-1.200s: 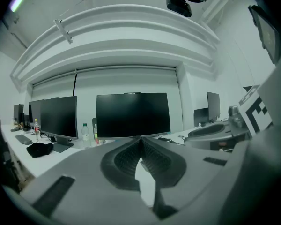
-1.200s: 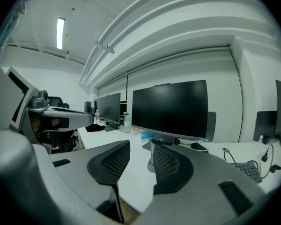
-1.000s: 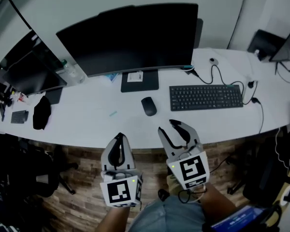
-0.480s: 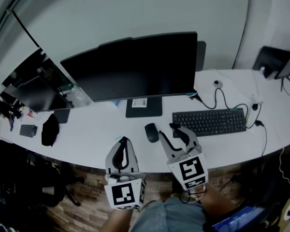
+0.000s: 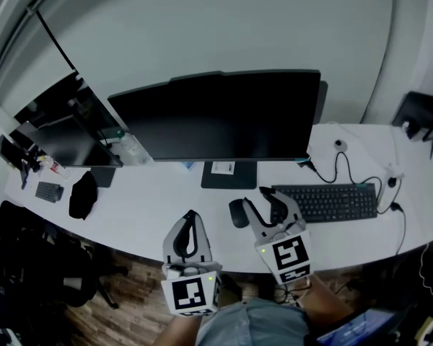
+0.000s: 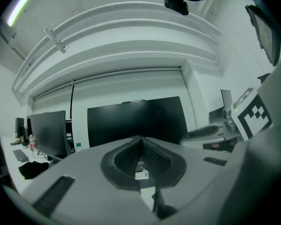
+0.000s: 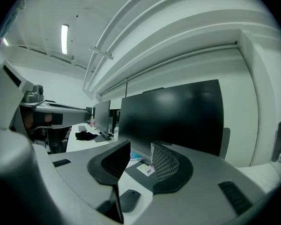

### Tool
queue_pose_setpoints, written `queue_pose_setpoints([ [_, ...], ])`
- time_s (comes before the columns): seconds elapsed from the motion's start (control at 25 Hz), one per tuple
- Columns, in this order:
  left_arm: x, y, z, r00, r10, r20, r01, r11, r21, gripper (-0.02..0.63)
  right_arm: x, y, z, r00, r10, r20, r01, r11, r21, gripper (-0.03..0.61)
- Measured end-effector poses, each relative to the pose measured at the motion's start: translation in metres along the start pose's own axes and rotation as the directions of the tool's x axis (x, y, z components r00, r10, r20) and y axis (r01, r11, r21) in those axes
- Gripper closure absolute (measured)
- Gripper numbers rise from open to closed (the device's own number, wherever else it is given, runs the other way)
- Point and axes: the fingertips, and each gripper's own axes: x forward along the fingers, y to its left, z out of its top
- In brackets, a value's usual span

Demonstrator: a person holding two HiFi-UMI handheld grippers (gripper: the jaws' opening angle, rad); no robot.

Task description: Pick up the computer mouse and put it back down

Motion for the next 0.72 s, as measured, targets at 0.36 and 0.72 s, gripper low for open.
queue_pose_setpoints([
  [0.36,0.025,0.035,-0.013,0.999,-0.032,-0.01,0.031,0.999,-0.033,0.609,0.039,0.009,-0.006,0.998,-0.031,-0.054,0.03,0.999,-0.022,0.42],
  [0.72,0.056,0.062,-0.038,0.994,-0.092,-0.058,0.087,0.993,-0.077,0.609,0.075,0.016,-0.03,0.99,-0.064,-0.127,0.064,0.998,-0.006,0.382],
])
